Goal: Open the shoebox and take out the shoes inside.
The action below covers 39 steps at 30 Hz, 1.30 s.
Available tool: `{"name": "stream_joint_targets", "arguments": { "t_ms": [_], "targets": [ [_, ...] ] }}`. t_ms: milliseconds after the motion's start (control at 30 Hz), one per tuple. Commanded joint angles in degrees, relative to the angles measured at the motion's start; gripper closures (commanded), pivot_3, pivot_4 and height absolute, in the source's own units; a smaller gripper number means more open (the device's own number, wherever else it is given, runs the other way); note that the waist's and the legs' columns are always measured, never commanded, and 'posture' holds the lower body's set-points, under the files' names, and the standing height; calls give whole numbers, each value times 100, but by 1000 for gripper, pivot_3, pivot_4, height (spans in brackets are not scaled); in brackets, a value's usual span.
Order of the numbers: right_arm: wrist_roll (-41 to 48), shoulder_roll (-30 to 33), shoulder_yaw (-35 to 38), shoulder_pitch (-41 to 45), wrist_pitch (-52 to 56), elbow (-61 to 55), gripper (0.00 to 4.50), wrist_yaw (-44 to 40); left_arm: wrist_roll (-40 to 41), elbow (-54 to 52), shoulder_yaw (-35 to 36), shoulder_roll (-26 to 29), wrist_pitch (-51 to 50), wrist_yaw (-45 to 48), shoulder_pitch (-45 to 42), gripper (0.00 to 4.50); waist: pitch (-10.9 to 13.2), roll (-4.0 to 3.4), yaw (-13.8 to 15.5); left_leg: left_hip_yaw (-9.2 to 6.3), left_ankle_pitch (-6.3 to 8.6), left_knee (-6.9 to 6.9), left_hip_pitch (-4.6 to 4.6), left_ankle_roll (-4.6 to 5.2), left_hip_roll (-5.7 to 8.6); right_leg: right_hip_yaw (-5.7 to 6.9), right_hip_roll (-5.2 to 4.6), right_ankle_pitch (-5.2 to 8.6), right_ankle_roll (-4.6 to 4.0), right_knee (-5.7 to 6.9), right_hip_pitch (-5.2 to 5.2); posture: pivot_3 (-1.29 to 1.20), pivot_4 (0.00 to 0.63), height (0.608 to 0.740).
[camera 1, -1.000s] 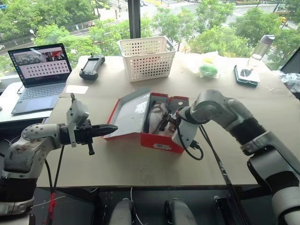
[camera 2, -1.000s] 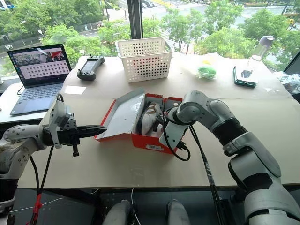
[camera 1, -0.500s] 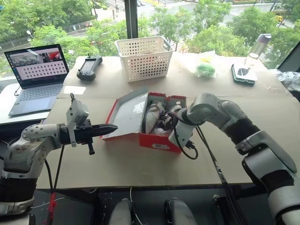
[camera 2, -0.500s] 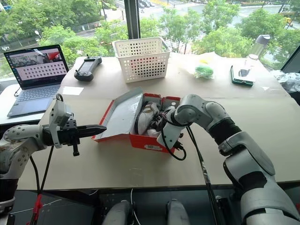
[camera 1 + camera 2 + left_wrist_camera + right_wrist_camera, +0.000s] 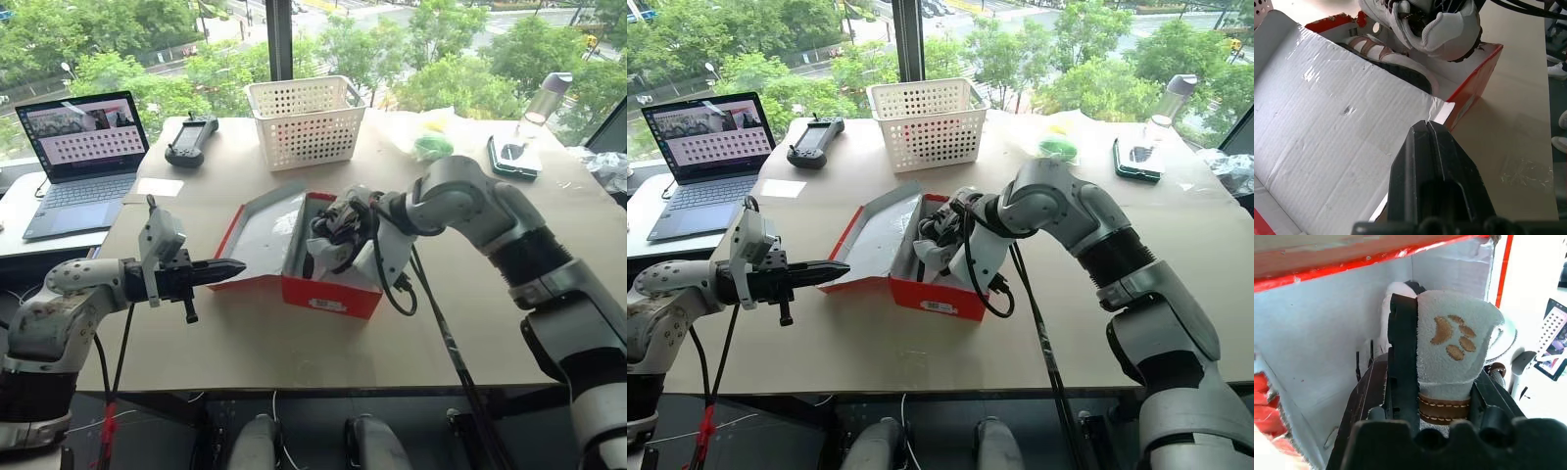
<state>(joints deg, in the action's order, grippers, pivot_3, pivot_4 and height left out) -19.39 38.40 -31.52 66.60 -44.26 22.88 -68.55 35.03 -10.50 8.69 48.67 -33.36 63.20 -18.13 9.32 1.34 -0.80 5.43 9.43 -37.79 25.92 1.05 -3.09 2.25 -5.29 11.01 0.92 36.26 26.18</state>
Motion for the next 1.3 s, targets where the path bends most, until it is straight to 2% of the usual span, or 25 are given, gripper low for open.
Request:
{"name": "stream_joint_targets", "arguments": {
  "t_ms": [33, 133, 233, 300, 467, 567, 667, 833, 900, 1033, 1100, 1133, 1167, 1300],
  "targets": [
    [425, 46, 703, 304, 751, 40, 2706, 187, 47, -93, 71, 23, 31, 13, -110, 4500, 0, 0, 0, 0, 0, 0, 0, 0, 0, 0, 0, -1, -2, 0, 1, 0, 150, 733],
    [523, -17, 1120, 473, 1523, 339, 2706, 502, 38, -98, 64, 11, 39, 4, -96, 4500, 0, 0, -8, 0, 0, 0, 0, 0, -1, 0, 1, -6, -9, 2, 1, 0, 150, 733],
    [438, -142, 1569, 729, 2385, 976, 2706, 1320, 59, -118, 53, -12, 17, -13, -114, 4500, 0, 0, -9, 1, 0, 0, 0, 0, -1, -1, 0, -7, -10, 2, 1, 0, 150, 733],
    [-7, -121, 1618, 854, 2729, 1517, 2706, 2251, 53, -108, 35, -12, 18, -4, -154, 4500, 0, 0, -9, 2, 0, 0, 0, 0, -1, 0, -1, -9, -15, 0, 0, 0, 150, 733],
    [-1603, 5, 899, 668, 3277, 2852, 2706, 4684, 14, -55, -21, -34, 39, 8, -236, 4500, 0, 0, 14, 1, 1, 1, 3, -1, 7, 0, -10, -13, -29, -3, 1, 0, 150, 733],
    [-2140, -107, 505, 376, 3861, 4034, 2706, 6008, 17, -75, -57, -66, 25, -2, -270, 4500, 0, 1, 5, 4, 0, 3, 8, -1, 14, -2, -17, -18, -36, -8, 2, 0, 150, 733],
    [-2313, -170, 301, 161, 4038, 4706, 2706, 6618, 20, -84, -65, -81, 18, -3, -283, 4500, 2, -4, -17, 3, -1, 8, 14, 1, 17, -7, -14, -20, -34, -10, 5, 0, 150, 733],
    [-2279, -346, 226, -222, 3939, 5181, 2706, 6610, 25, -117, -57, -103, 2, -36, -272, 4500, 5, -8, -180, -4, -1, 19, 15, 3, 20, -15, -5, -38, 5, -12, 8, 0, 150, 733],
    [-2111, -431, 330, -342, 3796, 5210, 2270, 6376, 33, -149, -40, -103, -13, -55, -248, 4500, 5, -8, -236, -7, -2, 20, 8, 3, 19, -18, -1, -37, 8, -10, 6, 0, 150, 733],
    [-1765, -545, 590, -485, 3616, 5200, 1020, 5905, 35, -150, -14, -95, -24, -73, -242, 4500, 5, -7, -326, -17, -2, 19, -33, 3, 18, -26, 5, -17, 43, -1, -25, 0, 150, 733],
    [-1680, -583, 641, -534, 3572, 5185, 251, 5626, 43, -155, -8, -92, -34, -82, -237, 4500, 5, -5, -339, -21, -1, 20, -81, 3, 16, -24, 8, -16, 45, -11, -83, 0, 150, 733],
    [-1639, -597, 661, -558, 3551, 5176, 52, 5479, 45, -155, -7, -90, -36, -84, -235, 4500, 3, -1, -334, -23, 0, 25, -105, 3, 15, -20, 7, -8, 34, -17, -104, 0, 150, 733],
    [-1463, -622, 807, -560, 3583, 5156, 52, 5279, 49, -157, -3, -91, -40, -89, -232, 4500, 1, 3, -331, -24, 0, 35, -126, 2, 16, -21, 4, 7, 9, -20, -120, 0, 150, 733],
    [-1139, -550, 1101, -502, 3629, 5028, 52, 4793, 53, -151, 0, -93, -43, -95, -234, 4500, 0, 7, -337, -42, 1, 60, -178, 1, 15, -25, 4, 13, 1, -29, -159, 0, 150, 733]
  ]
}}
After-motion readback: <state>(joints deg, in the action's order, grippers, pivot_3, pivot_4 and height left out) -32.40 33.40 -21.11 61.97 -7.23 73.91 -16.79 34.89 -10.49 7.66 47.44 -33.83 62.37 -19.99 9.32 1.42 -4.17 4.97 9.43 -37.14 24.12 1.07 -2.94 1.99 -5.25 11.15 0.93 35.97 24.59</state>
